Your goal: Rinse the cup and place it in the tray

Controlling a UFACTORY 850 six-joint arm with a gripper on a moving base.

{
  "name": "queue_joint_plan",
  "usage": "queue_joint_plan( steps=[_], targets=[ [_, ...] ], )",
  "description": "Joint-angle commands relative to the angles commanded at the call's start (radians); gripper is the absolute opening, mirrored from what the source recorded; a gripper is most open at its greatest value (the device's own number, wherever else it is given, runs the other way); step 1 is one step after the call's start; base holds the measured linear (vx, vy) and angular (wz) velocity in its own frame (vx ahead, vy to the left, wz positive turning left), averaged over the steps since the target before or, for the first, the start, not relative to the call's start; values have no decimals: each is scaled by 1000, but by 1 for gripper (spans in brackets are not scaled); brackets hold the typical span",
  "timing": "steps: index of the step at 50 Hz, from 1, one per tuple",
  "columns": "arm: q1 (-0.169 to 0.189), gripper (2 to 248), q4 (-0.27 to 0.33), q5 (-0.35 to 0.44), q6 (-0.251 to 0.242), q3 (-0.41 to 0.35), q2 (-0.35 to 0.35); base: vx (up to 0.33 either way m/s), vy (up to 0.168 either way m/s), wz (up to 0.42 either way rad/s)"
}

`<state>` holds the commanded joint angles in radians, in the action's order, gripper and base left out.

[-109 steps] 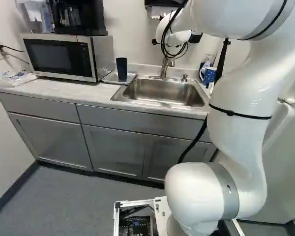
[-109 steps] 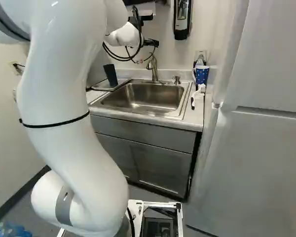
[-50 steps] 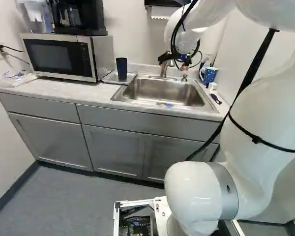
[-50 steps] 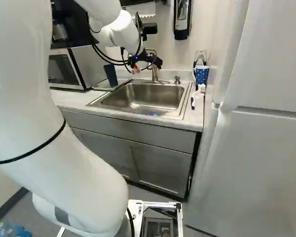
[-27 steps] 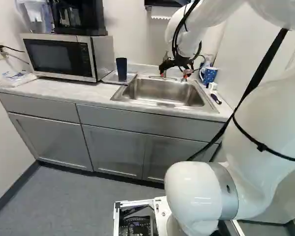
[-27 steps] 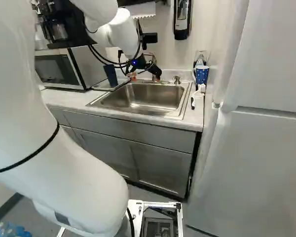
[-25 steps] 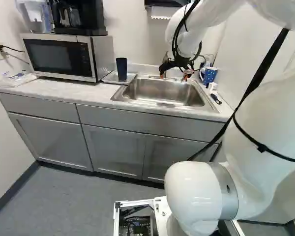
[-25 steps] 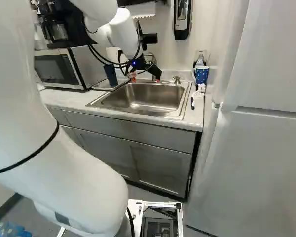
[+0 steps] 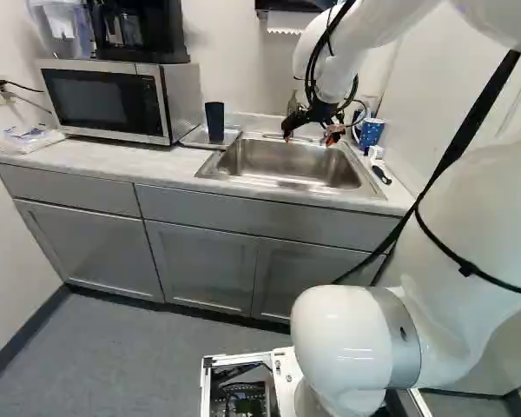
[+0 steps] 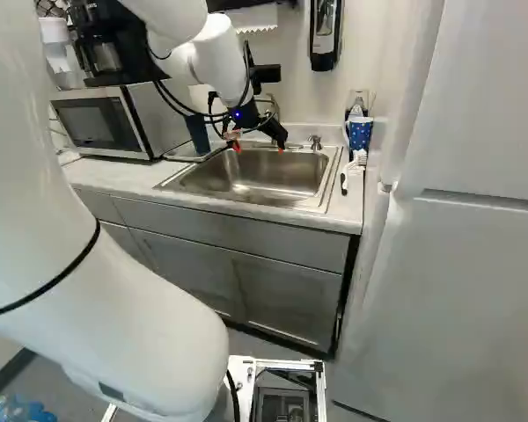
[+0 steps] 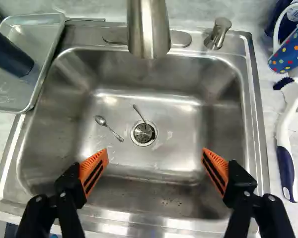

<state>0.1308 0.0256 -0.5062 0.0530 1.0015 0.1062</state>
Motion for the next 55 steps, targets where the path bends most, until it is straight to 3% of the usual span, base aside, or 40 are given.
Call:
queue_joint_plan(
  steps=[55],
  targets=[
    [0, 247, 0, 0, 0, 0, 0, 4, -1, 3]
  ],
)
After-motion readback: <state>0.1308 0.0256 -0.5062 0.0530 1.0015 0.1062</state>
